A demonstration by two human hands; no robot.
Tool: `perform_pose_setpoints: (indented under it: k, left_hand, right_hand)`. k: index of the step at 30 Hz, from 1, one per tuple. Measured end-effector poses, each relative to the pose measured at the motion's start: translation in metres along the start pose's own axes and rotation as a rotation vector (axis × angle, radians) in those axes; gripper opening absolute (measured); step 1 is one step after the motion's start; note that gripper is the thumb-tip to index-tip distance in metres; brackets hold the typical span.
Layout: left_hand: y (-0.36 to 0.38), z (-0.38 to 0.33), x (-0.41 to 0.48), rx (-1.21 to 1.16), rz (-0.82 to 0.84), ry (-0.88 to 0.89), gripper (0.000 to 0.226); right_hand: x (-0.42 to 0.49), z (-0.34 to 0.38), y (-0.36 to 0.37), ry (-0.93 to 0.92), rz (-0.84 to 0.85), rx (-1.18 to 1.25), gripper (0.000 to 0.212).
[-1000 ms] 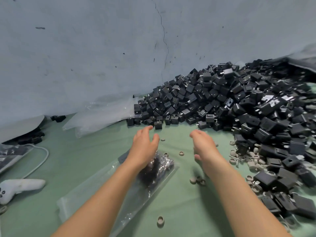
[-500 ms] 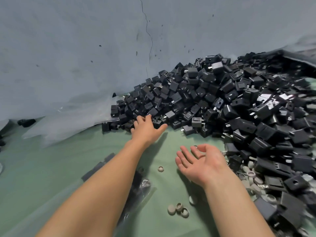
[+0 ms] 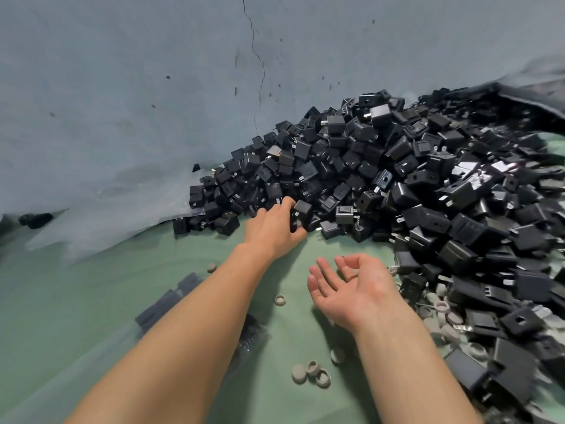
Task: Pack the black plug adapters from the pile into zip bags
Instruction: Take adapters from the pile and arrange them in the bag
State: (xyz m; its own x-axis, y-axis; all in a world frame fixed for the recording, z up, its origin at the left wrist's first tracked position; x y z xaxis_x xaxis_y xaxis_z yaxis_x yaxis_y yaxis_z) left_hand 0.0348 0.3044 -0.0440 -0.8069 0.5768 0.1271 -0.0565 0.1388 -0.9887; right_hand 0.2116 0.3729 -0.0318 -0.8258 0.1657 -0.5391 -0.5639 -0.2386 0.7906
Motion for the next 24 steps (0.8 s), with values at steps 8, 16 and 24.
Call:
perform_pose_setpoints:
  k: [8, 16, 24]
  left_hand:
    - [-0.02, -0.003, -0.023, -0.487, 0.05, -0.141, 0.038]
    - [-0.073, 0.015, -0.096, -1.928, 0.305, -0.358, 0.024]
    - [-0.094, 0.0, -0.167, -1.96, 0.329, -0.311, 0.026]
  right_hand:
    - [-0.003, -0.009, 0.006, -0.003, 0.029, -0.029, 0.018]
    - [-0.02, -0.031, 0.017, -0.001, 0.085, -0.105, 0.022]
    - [-0.044, -0.081, 0.043, 0.055, 0.33, -0.111, 0.033]
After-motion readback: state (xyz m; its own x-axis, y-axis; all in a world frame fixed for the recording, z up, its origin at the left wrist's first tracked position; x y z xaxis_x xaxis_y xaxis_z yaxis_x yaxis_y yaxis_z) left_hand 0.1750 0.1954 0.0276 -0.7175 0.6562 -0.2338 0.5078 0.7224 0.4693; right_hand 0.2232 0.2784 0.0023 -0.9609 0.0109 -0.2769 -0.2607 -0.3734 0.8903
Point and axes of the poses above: each hand's wrist, its own x-axis towards the middle knuckle, its own y-axis out of the palm, z = x × y, the point moved 1 cm from there along x, towards the middle knuckle, and after that the axes turned 8 degrees about z, right-handed, at the moved point
